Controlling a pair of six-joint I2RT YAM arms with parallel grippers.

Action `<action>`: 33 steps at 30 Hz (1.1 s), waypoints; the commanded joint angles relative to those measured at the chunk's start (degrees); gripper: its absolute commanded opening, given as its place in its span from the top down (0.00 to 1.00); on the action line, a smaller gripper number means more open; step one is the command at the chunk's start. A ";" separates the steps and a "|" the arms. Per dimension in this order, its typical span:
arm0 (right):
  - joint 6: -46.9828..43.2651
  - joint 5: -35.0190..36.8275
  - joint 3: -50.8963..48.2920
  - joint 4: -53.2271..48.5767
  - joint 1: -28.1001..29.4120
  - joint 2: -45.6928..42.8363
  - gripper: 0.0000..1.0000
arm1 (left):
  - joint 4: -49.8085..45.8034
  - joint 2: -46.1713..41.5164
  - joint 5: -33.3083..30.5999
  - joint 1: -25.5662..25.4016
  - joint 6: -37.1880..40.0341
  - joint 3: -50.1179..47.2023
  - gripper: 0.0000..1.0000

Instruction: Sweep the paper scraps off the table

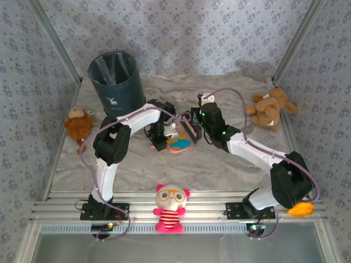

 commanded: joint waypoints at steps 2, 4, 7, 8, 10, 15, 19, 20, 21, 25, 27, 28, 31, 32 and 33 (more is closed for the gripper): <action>-0.50 9.36 0.94 -1.62 1.11 -1.55 1.00 | -0.72 -0.65 0.73 -0.57 0.78 0.10 1.00; -0.94 9.56 1.57 -3.12 1.21 -0.98 1.00 | -0.72 -0.69 0.72 -0.60 0.78 0.09 1.00; -1.14 8.37 3.27 -6.26 1.34 0.58 1.00 | -0.65 -0.69 0.64 -0.60 0.78 0.18 1.00; -1.17 7.78 4.03 -7.46 1.38 1.30 1.00 | -0.64 -0.64 0.74 -0.62 0.78 0.18 1.00; -1.13 6.40 4.82 -8.32 1.47 2.42 1.00 | -0.55 -0.60 0.73 -0.58 0.78 0.18 1.00; -0.72 0.73 4.86 -6.65 1.52 3.73 1.00 | -0.54 -0.60 0.70 -0.58 0.77 0.10 1.00; 0.08 -4.80 4.95 -5.70 1.25 4.44 1.00 | -0.55 -0.60 0.63 -0.60 0.75 0.18 1.00; 0.34 -5.83 4.92 -5.59 1.27 4.46 1.00 | -0.47 -0.60 0.70 -0.58 0.78 0.18 1.00; 0.54 -6.68 4.91 -5.48 1.16 4.55 1.00 | -0.46 -0.53 0.63 -0.56 0.75 0.19 1.00; 0.86 -10.08 4.60 -4.68 0.86 4.11 1.00 | -0.44 -0.51 0.63 -0.61 0.78 0.20 1.00; 1.31 -11.92 4.08 -3.58 0.38 3.69 1.00 | -0.46 -0.42 0.63 -0.62 0.82 0.23 1.00; 1.88 -12.77 3.75 -2.88 0.02 3.41 1.00 | -0.44 -0.42 0.63 -0.60 0.86 0.19 1.00; 3.47 -14.52 2.71 -1.02 -0.95 2.48 1.00 | -0.46 -0.42 0.63 -0.56 0.86 0.25 1.00; 3.96 -15.07 2.46 -0.58 -1.30 2.22 1.00 | -0.46 -0.45 0.68 -0.59 0.86 0.31 1.00; 4.27 -15.15 2.21 -0.30 -1.55 1.97 1.00 | -0.46 -0.42 0.63 -0.57 0.85 0.27 1.00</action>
